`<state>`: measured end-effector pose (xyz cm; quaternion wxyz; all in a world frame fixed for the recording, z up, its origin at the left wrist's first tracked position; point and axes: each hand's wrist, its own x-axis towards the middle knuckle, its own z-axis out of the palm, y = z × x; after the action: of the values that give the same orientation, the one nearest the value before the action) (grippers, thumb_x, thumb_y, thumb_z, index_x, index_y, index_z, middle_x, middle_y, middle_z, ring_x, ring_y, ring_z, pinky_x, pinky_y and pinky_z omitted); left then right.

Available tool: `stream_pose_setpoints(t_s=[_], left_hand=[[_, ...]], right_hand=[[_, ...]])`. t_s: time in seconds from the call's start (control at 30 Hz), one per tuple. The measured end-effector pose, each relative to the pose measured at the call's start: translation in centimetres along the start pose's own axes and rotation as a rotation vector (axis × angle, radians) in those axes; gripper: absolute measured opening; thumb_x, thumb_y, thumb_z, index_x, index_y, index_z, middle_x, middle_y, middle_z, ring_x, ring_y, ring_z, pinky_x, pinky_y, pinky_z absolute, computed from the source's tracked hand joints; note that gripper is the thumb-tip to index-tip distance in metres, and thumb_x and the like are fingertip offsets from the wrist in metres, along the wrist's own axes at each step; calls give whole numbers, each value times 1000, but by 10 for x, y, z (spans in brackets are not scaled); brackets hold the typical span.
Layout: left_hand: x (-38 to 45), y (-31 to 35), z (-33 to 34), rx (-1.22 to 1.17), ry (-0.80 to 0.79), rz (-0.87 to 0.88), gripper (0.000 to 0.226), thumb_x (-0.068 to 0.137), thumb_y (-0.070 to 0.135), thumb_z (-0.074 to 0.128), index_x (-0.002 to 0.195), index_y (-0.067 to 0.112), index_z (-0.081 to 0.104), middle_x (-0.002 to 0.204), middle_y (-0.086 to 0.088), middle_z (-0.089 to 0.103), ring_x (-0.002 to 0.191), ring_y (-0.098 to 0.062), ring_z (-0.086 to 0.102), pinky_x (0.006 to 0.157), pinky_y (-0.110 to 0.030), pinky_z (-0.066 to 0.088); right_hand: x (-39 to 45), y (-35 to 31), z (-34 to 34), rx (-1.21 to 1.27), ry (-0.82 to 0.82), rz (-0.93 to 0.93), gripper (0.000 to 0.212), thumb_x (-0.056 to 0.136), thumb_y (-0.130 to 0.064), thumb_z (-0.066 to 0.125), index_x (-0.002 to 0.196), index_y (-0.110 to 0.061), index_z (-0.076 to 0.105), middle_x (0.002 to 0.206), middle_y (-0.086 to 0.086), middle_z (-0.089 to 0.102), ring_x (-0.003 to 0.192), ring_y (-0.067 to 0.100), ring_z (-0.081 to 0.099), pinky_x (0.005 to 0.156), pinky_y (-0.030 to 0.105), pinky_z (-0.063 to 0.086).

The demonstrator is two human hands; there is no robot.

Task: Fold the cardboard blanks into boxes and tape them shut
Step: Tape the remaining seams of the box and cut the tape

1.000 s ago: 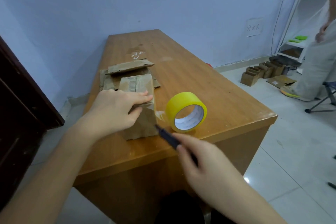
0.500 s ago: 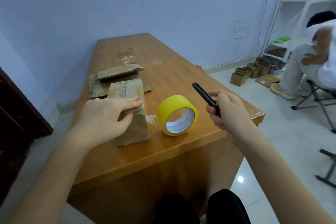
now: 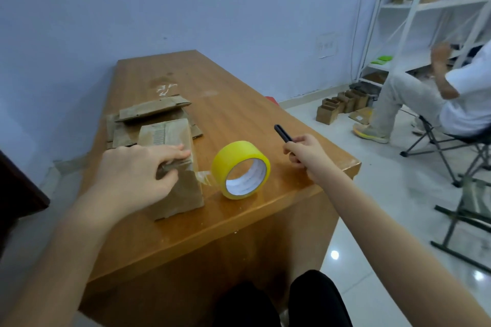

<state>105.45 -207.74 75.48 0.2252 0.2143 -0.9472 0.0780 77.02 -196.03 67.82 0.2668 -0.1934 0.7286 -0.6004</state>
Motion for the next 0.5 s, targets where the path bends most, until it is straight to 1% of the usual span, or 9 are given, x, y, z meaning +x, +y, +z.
stream_pose_setpoints(t_s=[0.07, 0.13, 0.2, 0.27, 0.33, 0.37, 0.43, 0.5], left_hand=[[1, 1, -2, 1, 5, -59, 31, 80, 22, 70, 106, 39, 70, 104, 18, 69, 53, -8, 52, 46, -11, 21], [1, 2, -4, 3, -17, -107, 34, 84, 26, 65, 112, 43, 65, 112, 21, 65, 58, -7, 47, 47, -15, 24], [1, 2, -3, 7, -26, -124, 34, 85, 28, 62, 115, 45, 63, 114, 21, 64, 57, -6, 46, 47, -17, 25], [0, 3, 0, 4, -16, -120, 34, 84, 25, 64, 113, 43, 65, 111, 21, 65, 51, 3, 34, 46, -16, 22], [-1, 4, 0, -26, 4, -114, 34, 80, 21, 70, 108, 39, 69, 103, 18, 69, 48, 11, 24, 45, -13, 20], [-2, 4, 0, -37, 2, -120, 34, 78, 20, 71, 106, 38, 70, 101, 17, 70, 48, 12, 22, 45, -12, 19], [-3, 4, 2, -40, -13, -135, 33, 79, 21, 70, 107, 39, 69, 103, 19, 69, 47, 13, 23, 45, -13, 19], [-3, 5, 2, -40, -19, -135, 33, 80, 21, 68, 108, 39, 69, 106, 20, 68, 47, 11, 25, 45, -13, 20]], right_hand=[[5, 5, 1, -88, 31, -25, 23, 89, -11, 57, 107, -8, 44, 77, 9, 60, 55, 16, 44, 43, 23, 35], [9, 9, 1, -323, 104, -120, 18, 90, -20, 56, 101, -12, 43, 87, 10, 62, 65, 20, 50, 53, 28, 38], [12, 12, 0, -593, 205, -255, 18, 93, -24, 53, 101, -11, 44, 94, 9, 57, 72, 21, 51, 55, 31, 35], [12, 15, 0, -781, 280, -339, 22, 94, -28, 53, 104, -9, 48, 103, 10, 51, 90, 26, 50, 65, 32, 36], [15, 20, 0, -929, 297, -353, 25, 94, -30, 52, 106, -8, 50, 112, 14, 48, 106, 30, 45, 76, 34, 38], [16, 21, 0, -996, 300, -340, 27, 95, -31, 51, 106, -7, 50, 114, 15, 48, 109, 31, 44, 82, 36, 38], [17, 22, 1, -1074, 317, -316, 29, 95, -33, 48, 106, -7, 50, 117, 16, 48, 112, 33, 42, 89, 37, 38], [16, 22, 3, -1109, 332, -295, 30, 95, -34, 46, 106, -6, 49, 118, 16, 48, 113, 33, 42, 91, 38, 37]])
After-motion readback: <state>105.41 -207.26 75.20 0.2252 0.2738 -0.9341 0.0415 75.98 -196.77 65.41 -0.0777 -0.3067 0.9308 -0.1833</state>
